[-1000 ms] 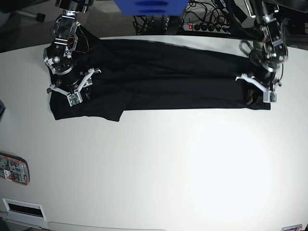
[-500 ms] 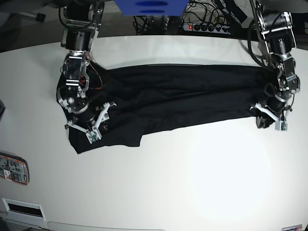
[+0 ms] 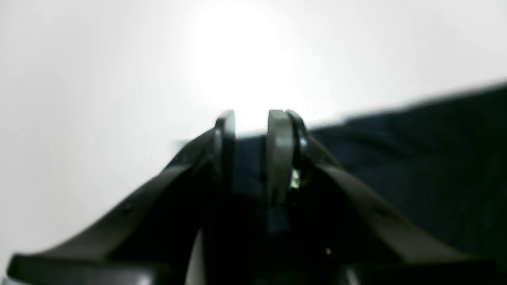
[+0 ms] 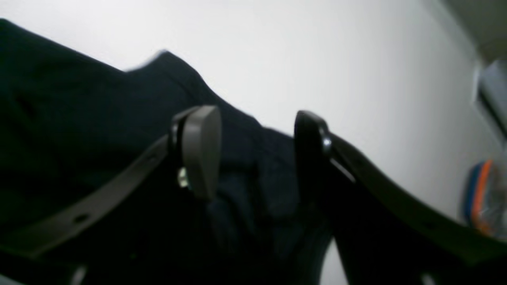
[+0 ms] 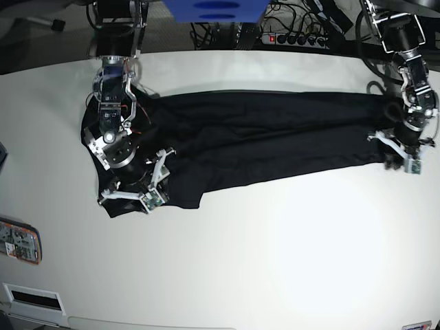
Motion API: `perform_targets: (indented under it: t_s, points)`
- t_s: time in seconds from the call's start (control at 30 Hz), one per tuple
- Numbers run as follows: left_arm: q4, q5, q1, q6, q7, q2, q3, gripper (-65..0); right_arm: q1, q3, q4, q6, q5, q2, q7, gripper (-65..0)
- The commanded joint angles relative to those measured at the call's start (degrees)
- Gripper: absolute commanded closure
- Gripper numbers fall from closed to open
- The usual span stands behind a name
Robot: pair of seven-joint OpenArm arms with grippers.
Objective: Fold the T-shirt properly
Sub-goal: 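Grasp the folded strip's ends with both grippers and pull them apart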
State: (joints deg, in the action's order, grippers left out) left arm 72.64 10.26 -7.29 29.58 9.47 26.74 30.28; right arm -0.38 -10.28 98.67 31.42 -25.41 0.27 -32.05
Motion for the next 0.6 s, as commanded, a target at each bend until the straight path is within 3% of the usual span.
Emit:
perform_targets:
  t_s: [0.0,0.23,0.57]
  points:
    - [2.4,0.9,0.4,-0.3,-1.7,1.5,2.1,-14.4,1.3,0.7,3.3,-0.5,0.9,-0.1,1.8,-28.6]
    - [9.3,0.8,0.0,-0.4,-1.7,-4.5,16.4,-14.1,-1.1,1.8,10.6,-0.5,0.9,-0.9,1.7,-28.7]
    - [9.5,3.1,-5.9,0.3,-1.6,-1.8,16.5,-14.3,-9.9,3.2,11.6,-0.4,0.9,-0.8,1.8,-30.4]
